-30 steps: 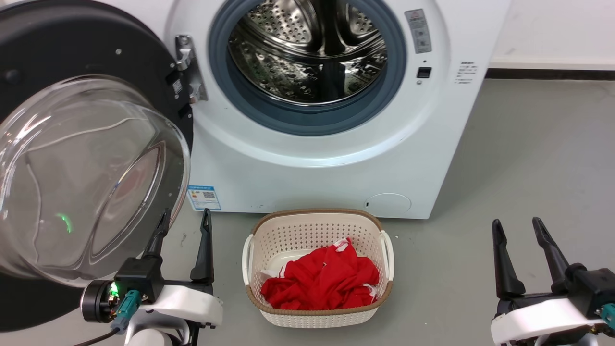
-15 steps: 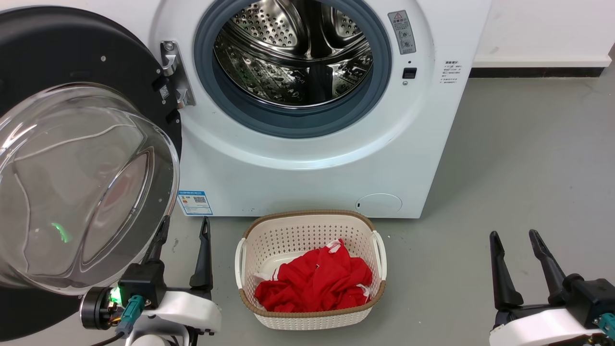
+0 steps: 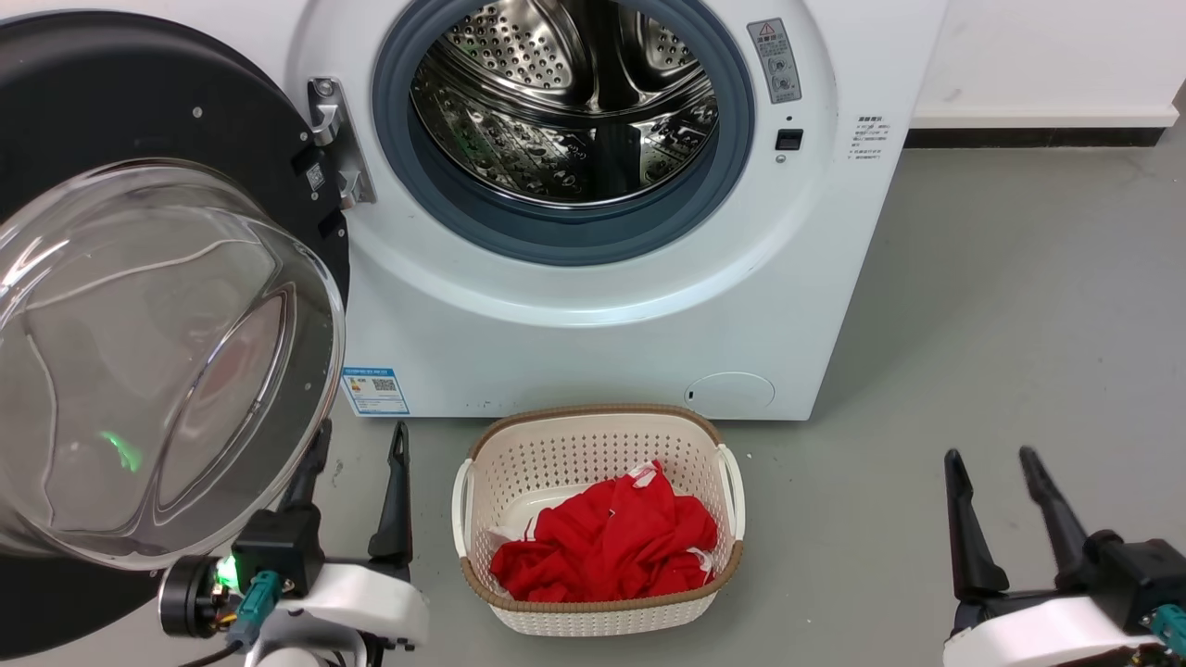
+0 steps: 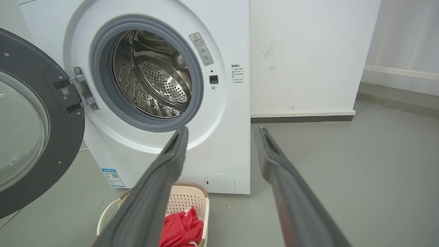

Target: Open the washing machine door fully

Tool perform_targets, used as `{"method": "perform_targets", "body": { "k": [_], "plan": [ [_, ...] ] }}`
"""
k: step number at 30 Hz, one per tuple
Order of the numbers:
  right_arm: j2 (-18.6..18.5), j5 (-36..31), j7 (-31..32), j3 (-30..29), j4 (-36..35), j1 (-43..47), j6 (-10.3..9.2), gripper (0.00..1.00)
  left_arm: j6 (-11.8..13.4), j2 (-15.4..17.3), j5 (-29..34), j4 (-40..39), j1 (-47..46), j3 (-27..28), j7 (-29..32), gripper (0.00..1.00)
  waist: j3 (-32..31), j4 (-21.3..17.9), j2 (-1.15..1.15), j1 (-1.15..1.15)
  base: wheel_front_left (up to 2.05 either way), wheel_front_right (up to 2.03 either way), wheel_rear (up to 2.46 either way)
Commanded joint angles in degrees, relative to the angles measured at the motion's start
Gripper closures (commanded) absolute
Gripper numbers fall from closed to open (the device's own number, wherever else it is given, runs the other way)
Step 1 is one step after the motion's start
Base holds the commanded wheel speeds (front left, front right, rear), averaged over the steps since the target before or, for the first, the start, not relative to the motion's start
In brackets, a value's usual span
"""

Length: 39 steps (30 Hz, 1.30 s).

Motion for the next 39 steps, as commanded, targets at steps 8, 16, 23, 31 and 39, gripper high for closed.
{"method": "perform_targets", "body": {
  "k": [8,16,23,31,39],
  "plan": [
    [-0.2,7.0,0.8,0.3,1.8,-0.3,0.00,1.00,-0.9,-0.6,-6.3,1.9,-0.2,1.5,2.3,1.00,0.0,0.0,0.00,0.00,0.00,0.00,0.00],
    [-0.7,16.3,2.2,0.3,3.4,-1.7,0.00,1.00,-1.8,-1.1,-15.1,1.8,-0.2,2.4,4.2,1.00,0.1,-0.1,0.00,0.00,0.00,0.00,0.00],
    [-1.0,23.6,3.3,0.4,4.5,-2.7,-0.01,1.00,-2.5,-1.4,-22.1,1.8,-0.3,3.2,5.8,1.00,0.1,-0.1,0.00,0.00,0.00,0.00,0.00],
    [-1.2,30.3,4.3,0.3,5.5,-3.6,-0.01,1.00,-3.2,-1.8,-28.6,2.0,-0.5,4.1,7.4,1.00,0.1,-0.1,0.00,0.00,0.00,0.00,0.00],
    [-1.4,37.2,5.5,0.2,6.6,-4.6,-0.01,1.00,-3.9,-2.1,-35.3,2.2,-0.7,5.1,9.1,1.00,0.2,-0.1,0.00,0.00,0.00,0.00,0.00]
  ]
}}
